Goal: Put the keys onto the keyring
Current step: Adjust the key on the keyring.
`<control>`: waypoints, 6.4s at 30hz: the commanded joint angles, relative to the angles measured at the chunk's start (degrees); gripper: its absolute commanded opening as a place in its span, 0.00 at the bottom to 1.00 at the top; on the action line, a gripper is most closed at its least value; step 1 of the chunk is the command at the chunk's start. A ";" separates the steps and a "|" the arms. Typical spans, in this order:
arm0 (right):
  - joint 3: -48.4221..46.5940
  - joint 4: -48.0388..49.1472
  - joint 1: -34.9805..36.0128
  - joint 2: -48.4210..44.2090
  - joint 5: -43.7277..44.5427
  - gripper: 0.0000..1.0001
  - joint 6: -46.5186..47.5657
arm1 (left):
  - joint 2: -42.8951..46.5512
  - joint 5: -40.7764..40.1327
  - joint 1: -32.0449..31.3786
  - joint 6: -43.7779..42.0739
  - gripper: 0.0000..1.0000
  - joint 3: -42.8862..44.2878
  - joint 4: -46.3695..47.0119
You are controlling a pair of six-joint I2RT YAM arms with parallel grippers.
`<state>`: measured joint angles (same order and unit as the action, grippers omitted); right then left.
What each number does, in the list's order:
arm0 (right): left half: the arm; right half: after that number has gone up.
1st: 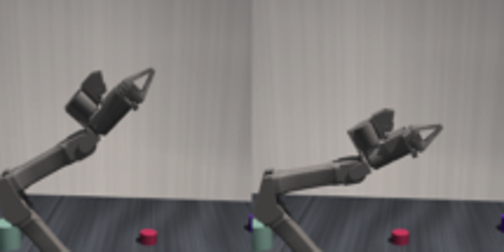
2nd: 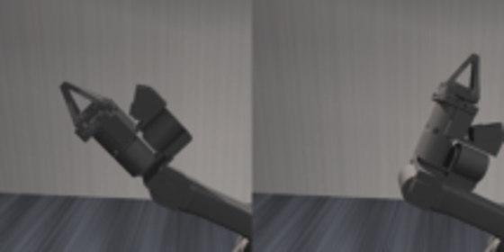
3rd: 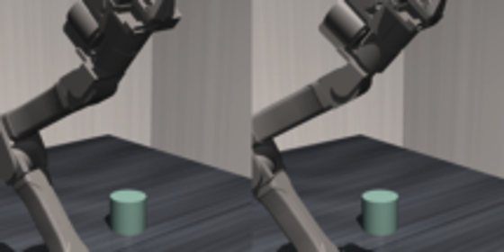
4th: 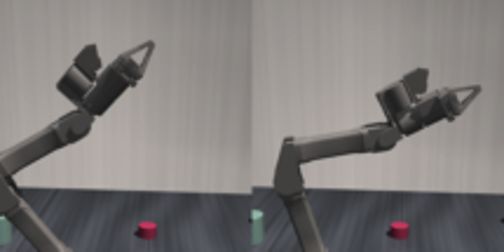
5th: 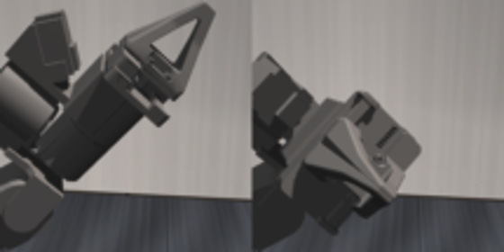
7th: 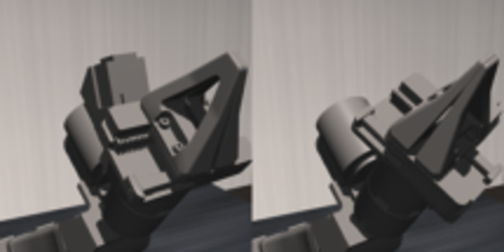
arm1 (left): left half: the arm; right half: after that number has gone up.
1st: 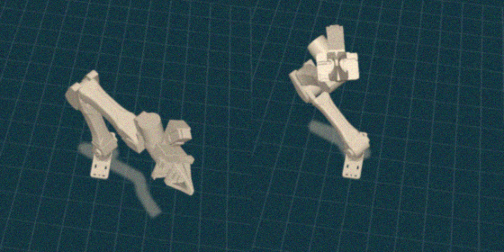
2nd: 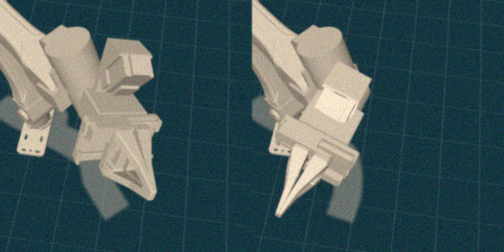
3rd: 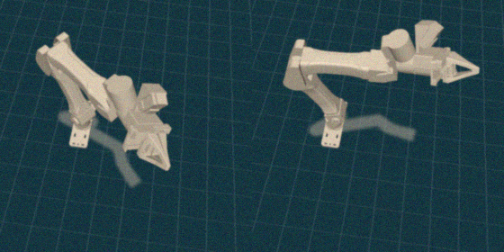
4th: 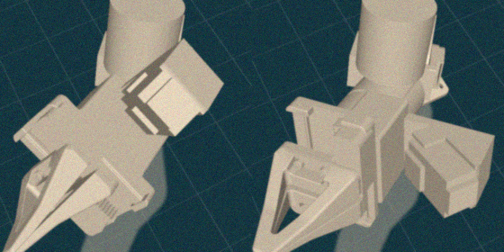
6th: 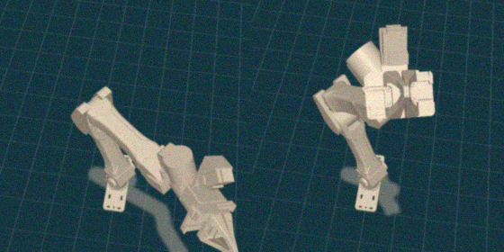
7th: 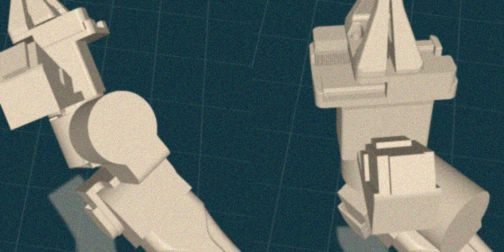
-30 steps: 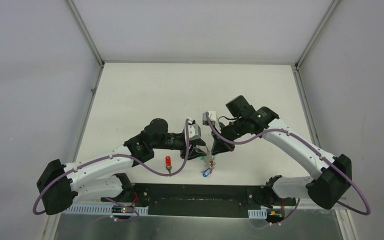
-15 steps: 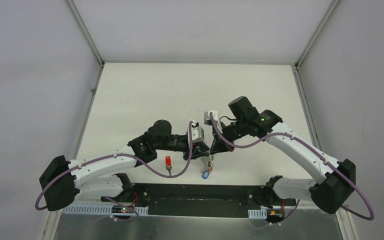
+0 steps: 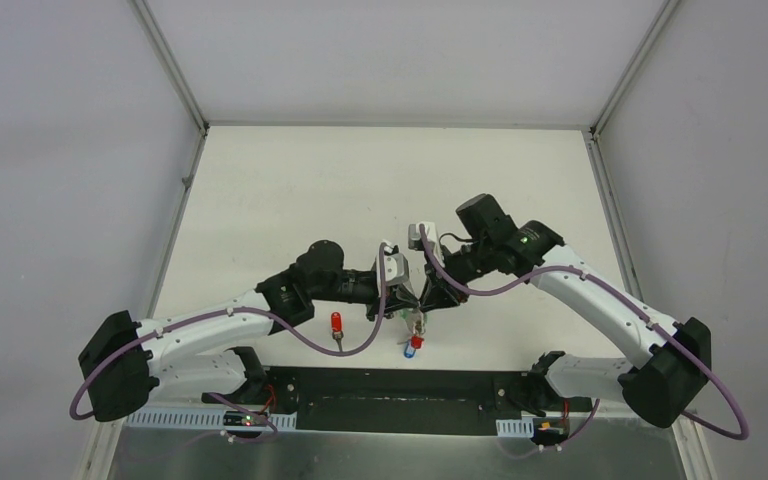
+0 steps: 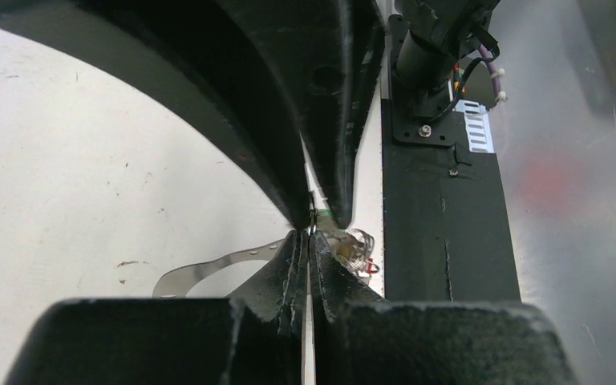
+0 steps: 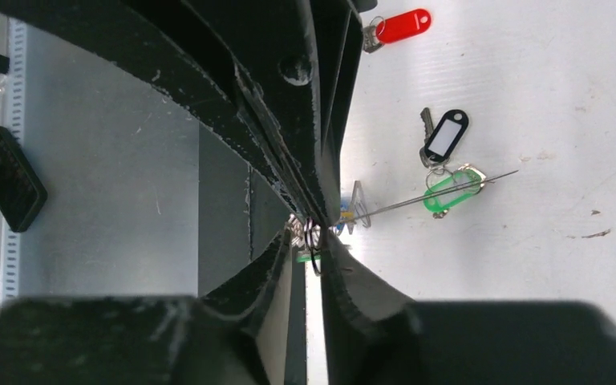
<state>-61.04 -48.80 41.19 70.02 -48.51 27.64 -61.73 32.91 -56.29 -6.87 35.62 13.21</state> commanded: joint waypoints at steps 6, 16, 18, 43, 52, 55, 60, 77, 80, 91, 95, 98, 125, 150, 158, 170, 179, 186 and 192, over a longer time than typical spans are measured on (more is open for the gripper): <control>3.56 11.22 0.20 -7.96 3.96 0.67 -3.60 | 5.14 -3.93 -0.81 1.11 0.00 -1.03 1.31; 13.04 28.09 0.11 -18.60 2.84 0.76 -9.17 | 11.69 -4.80 -0.83 2.37 0.00 -4.51 5.74; 13.60 29.74 0.12 -18.78 1.80 0.76 -9.17 | 12.75 -4.19 -0.75 1.95 0.00 -4.90 6.12; 14.95 37.19 -0.20 -13.77 -14.59 0.29 -7.92 | 18.67 -3.99 -0.79 -0.14 0.00 -7.42 9.84; 15.64 37.11 -0.16 -11.81 -13.47 0.16 -7.42 | 18.42 -3.64 -0.81 -0.20 0.00 -6.75 9.83; 15.84 36.77 -0.18 -11.50 -12.90 0.10 -7.27 | 18.31 -3.67 -0.79 -0.25 0.00 -6.54 9.90; 16.44 35.35 -0.19 -11.26 -11.44 0.05 -6.43 | 18.11 -3.74 -0.80 -0.41 0.00 -6.18 9.89; 15.25 33.31 -0.14 -7.73 -9.06 0.16 -6.62 | 18.23 -4.01 -0.83 -0.59 0.00 -6.08 10.30; 15.36 33.41 -0.19 -9.54 -8.01 0.37 -6.80 | 18.27 -4.09 -0.78 -0.59 0.00 -6.25 10.27; 18.47 40.76 -0.19 -17.98 -7.94 0.50 -10.17 | 18.29 -3.81 -0.81 -0.18 0.00 -6.56 10.28; 18.42 43.77 -0.06 -16.67 -9.96 0.48 -11.92 | 18.49 -3.81 -0.83 -0.16 0.00 -6.77 10.30; 17.94 44.20 -0.06 -15.24 -11.14 0.40 -12.12 | 18.66 -3.90 -0.77 -0.16 0.00 -6.86 10.27; 18.41 48.55 0.56 -11.57 -13.28 0.00 -15.14 | 18.89 -4.57 -0.83 0.28 0.00 -6.70 10.26; 1.81 6.96 0.56 -6.31 0.23 0.00 -0.14 | 10.69 -6.25 -0.98 -3.58 0.41 4.13 -11.98; -1.36 1.45 0.57 -4.53 1.90 0.00 0.00 | 5.41 -7.49 -2.81 -2.26 0.41 5.57 -9.89; -1.54 3.29 0.58 -4.15 0.61 0.00 -1.44 | 1.57 -7.32 -4.36 -0.69 0.28 5.14 -4.65; -1.15 3.84 0.52 -4.01 0.35 0.00 -1.79 | 0.82 -7.11 -4.73 -0.65 0.09 4.64 -2.01; -1.10 4.25 0.59 -4.07 0.61 0.00 -2.06 | 1.83 -6.71 -4.71 -0.95 0.00 3.73 -2.28; -0.81 5.73 0.56 -4.73 2.32 0.23 -3.26 | 3.69 -8.13 -4.72 -0.04 0.00 2.44 -2.13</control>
<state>-59.57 -46.59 41.52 66.08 -46.63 25.36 -60.58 25.47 -60.45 -7.88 38.63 7.44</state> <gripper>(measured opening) 0.119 0.010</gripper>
